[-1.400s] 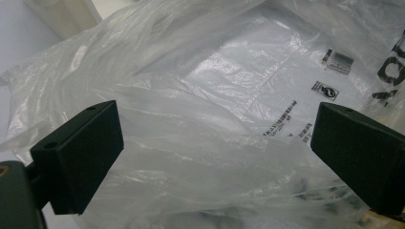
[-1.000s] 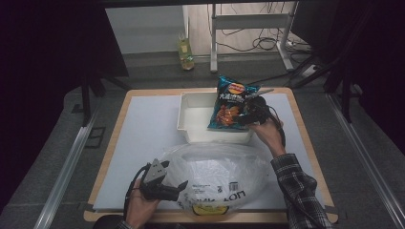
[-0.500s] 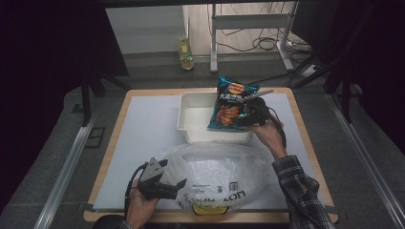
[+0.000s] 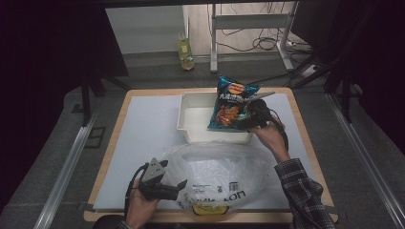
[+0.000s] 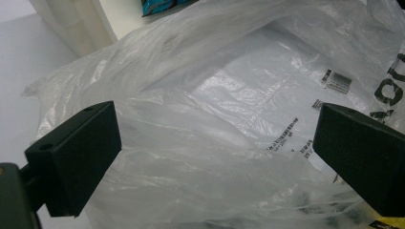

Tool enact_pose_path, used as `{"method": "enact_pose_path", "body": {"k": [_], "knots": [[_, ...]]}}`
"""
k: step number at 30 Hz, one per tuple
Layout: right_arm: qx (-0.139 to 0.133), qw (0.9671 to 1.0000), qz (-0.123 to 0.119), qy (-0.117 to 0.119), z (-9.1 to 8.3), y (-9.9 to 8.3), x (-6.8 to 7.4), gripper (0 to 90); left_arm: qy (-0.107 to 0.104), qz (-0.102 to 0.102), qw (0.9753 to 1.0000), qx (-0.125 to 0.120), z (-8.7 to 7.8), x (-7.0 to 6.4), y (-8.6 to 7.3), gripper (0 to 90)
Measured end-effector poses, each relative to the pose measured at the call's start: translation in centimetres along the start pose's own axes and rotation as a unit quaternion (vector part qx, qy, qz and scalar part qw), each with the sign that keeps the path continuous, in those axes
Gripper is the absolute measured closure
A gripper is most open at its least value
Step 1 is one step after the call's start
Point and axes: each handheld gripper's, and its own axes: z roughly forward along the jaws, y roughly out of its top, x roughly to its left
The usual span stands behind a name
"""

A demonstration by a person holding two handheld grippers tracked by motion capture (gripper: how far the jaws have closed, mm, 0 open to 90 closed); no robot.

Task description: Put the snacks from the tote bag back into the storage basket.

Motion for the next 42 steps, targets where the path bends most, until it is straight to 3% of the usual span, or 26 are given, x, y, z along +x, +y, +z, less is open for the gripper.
{"method": "enact_pose_path", "body": {"k": [18,30,42], "knots": [[-0.009,0.9995,-0.031,0.007,-1.5,-0.5,1.9,4.4,-0.003,-0.001,1.0000,0.004,0.0,0.0,0.0,3.1],[-0.014,0.9991,-0.036,0.016,-2.2,-1.7,2.6,4.6,-0.001,0.002,1.0000,0.006,0.0,-0.1,0.0,3.5],[-0.012,0.9990,-0.042,0.011,-2.4,-2.8,3.1,4.4,0.004,0.003,1.0000,0.005,0.0,0.0,-0.1,3.6]]}}
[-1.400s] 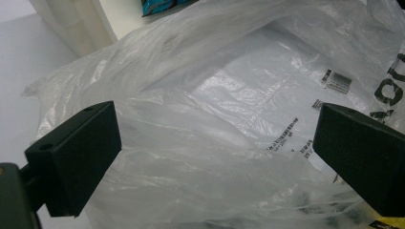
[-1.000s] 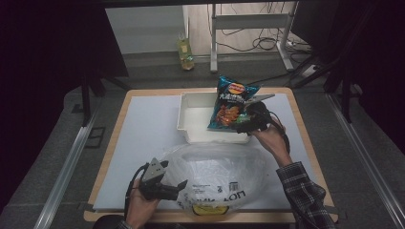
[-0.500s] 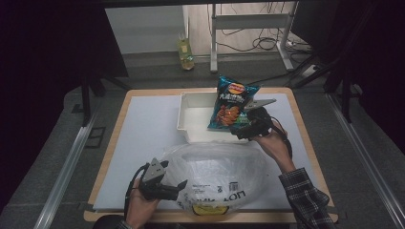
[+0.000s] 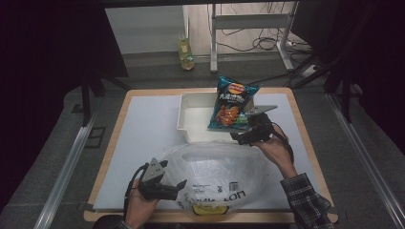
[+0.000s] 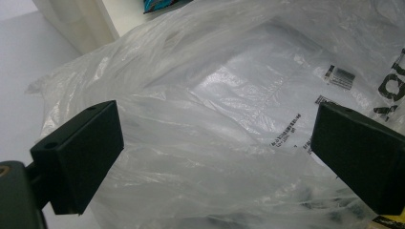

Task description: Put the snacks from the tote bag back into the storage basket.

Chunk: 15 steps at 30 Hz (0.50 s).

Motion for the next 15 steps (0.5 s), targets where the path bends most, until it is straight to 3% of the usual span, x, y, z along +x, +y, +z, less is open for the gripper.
{"method": "enact_pose_path", "body": {"k": [5,15], "knots": [[0.001,0.9999,0.009,0.012,-0.08,-0.34,-0.03,4.2,0.000,0.003,1.0000,0.002,-0.02,0.02,-0.03,4.1],[0.003,1.0000,-0.002,0.006,-0.32,-0.83,0.60,2.8,-0.002,-0.006,1.0000,-0.001,-0.21,0.31,-0.02,4.2]]}}
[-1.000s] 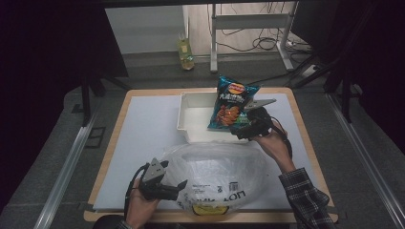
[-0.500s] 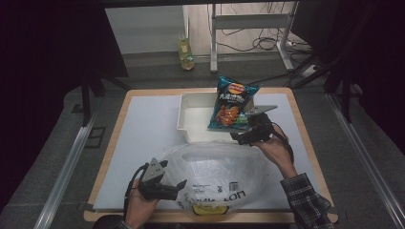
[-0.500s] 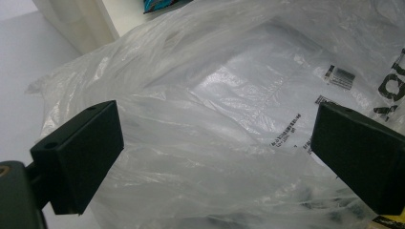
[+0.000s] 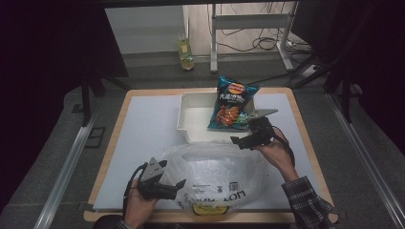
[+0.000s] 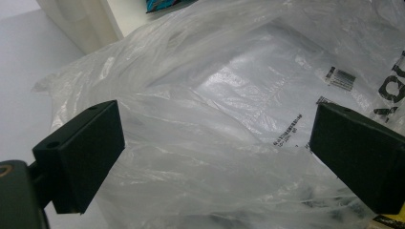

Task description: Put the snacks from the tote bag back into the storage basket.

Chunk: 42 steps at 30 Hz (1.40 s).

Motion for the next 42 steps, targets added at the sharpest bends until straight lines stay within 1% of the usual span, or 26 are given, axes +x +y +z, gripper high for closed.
{"method": "enact_pose_path", "body": {"k": [8,12,14,21,42], "knots": [[0.000,1.0000,-0.005,0.003,-0.2,-0.2,0.5,2.7,0.002,-0.001,1.0000,0.004,0.0,0.1,0.0,4.6],[0.004,0.9999,0.002,0.011,-0.2,-0.4,0.6,2.7,0.002,-0.001,1.0000,0.003,0.0,0.1,0.0,4.6],[0.006,0.9999,-0.002,0.012,-0.2,-0.5,0.7,2.5,0.003,0.000,1.0000,0.004,-0.1,0.2,0.0,4.6],[-0.001,0.9999,0.001,0.015,-0.7,-0.5,0.9,2.7,0.003,-0.002,1.0000,0.004,-0.1,0.3,-0.1,4.6],[-0.002,0.9997,-0.011,0.020,-1.8,-1.0,2.2,2.8,0.003,-0.004,1.0000,0.003,-0.2,0.4,-0.1,4.7]]}}
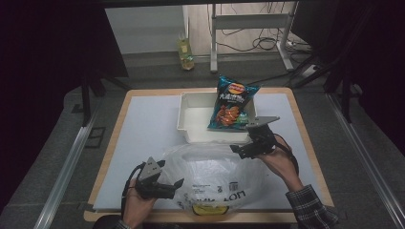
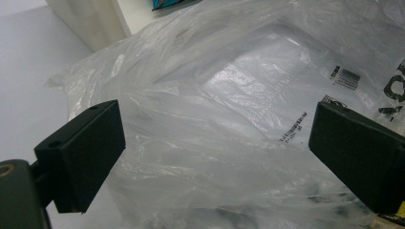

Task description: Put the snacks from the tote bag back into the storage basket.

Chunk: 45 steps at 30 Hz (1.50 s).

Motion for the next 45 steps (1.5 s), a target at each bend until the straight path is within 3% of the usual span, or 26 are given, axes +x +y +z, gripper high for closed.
{"method": "enact_pose_path", "body": {"k": [45], "knots": [[0.005,1.0000,-0.008,0.002,-2.2,-2.8,1.9,2.4,0.005,-0.006,1.0000,0.006,-0.4,0.5,0.0,5.3]]}}
